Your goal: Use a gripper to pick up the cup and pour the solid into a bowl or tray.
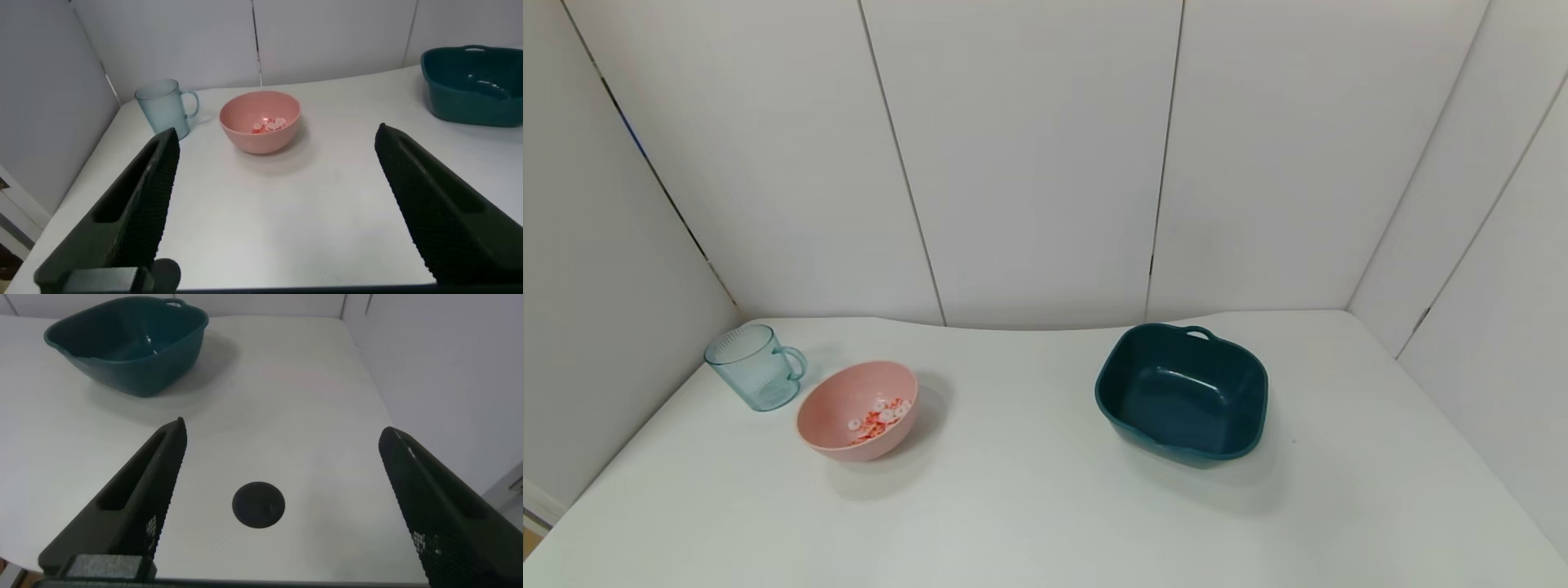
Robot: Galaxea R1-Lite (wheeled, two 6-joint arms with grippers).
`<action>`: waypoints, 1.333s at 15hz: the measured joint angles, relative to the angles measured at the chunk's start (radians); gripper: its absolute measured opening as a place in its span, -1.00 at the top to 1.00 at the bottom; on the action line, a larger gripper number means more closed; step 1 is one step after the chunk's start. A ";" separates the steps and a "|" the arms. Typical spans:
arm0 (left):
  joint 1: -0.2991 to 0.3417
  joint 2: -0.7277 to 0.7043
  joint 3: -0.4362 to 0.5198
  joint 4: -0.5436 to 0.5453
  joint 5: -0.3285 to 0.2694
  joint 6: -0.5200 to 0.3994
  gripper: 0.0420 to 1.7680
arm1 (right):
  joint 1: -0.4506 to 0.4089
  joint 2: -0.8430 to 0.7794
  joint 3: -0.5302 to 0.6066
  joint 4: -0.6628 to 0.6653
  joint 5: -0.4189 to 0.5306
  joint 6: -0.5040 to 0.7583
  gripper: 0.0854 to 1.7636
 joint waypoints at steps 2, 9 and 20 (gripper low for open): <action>0.000 -0.016 0.034 -0.002 -0.002 -0.001 -0.94 | 0.000 0.000 0.000 0.000 0.001 0.000 -0.94; 0.000 -0.024 0.130 -0.041 0.003 -0.035 -0.94 | 0.000 0.000 0.000 0.000 0.000 0.000 -0.94; 0.000 -0.024 0.133 0.027 0.024 -0.030 -0.94 | 0.000 0.000 0.000 0.001 0.000 0.000 -0.94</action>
